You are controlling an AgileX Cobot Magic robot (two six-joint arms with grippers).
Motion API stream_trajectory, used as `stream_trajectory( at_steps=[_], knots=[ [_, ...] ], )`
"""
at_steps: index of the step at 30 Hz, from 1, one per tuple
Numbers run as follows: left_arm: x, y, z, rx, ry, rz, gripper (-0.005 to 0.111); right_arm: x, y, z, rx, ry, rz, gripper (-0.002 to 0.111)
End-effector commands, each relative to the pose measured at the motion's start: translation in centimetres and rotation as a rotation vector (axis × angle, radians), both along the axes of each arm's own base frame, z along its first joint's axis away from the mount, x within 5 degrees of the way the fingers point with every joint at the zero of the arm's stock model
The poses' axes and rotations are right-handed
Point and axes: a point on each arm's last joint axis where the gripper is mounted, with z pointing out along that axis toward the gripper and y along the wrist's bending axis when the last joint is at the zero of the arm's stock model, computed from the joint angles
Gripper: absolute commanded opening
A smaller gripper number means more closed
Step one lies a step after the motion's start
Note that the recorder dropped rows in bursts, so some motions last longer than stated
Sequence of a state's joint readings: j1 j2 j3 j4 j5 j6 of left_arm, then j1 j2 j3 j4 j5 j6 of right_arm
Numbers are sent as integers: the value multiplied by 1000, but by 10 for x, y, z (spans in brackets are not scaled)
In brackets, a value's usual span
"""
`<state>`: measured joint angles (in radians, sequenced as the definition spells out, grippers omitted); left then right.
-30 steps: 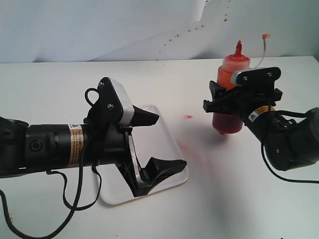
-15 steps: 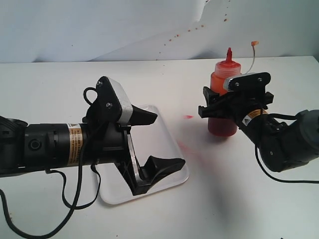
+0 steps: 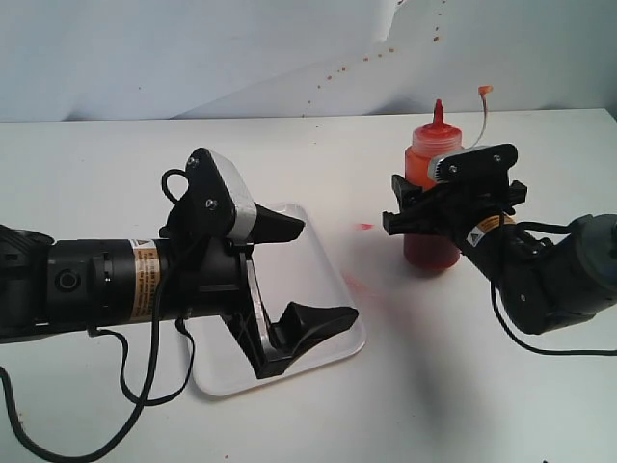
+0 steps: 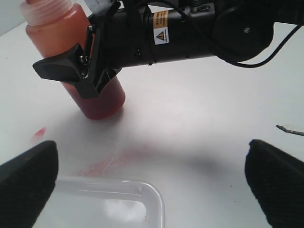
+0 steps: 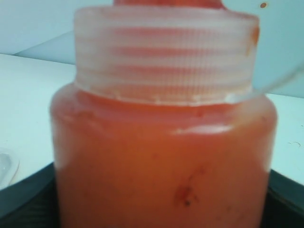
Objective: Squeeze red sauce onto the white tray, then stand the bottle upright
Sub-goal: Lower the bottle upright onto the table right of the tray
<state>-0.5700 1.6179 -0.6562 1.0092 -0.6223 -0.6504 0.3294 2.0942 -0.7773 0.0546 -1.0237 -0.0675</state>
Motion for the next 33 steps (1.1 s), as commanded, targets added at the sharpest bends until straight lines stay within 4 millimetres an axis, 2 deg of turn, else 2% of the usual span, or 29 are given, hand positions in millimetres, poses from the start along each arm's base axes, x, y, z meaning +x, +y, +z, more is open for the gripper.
stream_trajectory(
  at_steps=[1,14,16,24,29,33],
  knots=[
    [1,1,3,-11,-4,12,104,2,-1,4,-8,-14,5,0],
    [1,1,3,-11,-4,12,104,1,-1,0,-23,28,6,0],
    [1,1,3,-11,-4,12,105,1,-1,0,-24,23,7,5],
    [1,1,3,-11,-4,12,105,1,-1,1,-22,16,6,57],
    [1,1,3,-11,-4,12,105,1,-1,1,-22,16,6,74],
    [1,1,3,-11,-4,12,105,1,-1,1,-22,16,6,75]
  ],
)
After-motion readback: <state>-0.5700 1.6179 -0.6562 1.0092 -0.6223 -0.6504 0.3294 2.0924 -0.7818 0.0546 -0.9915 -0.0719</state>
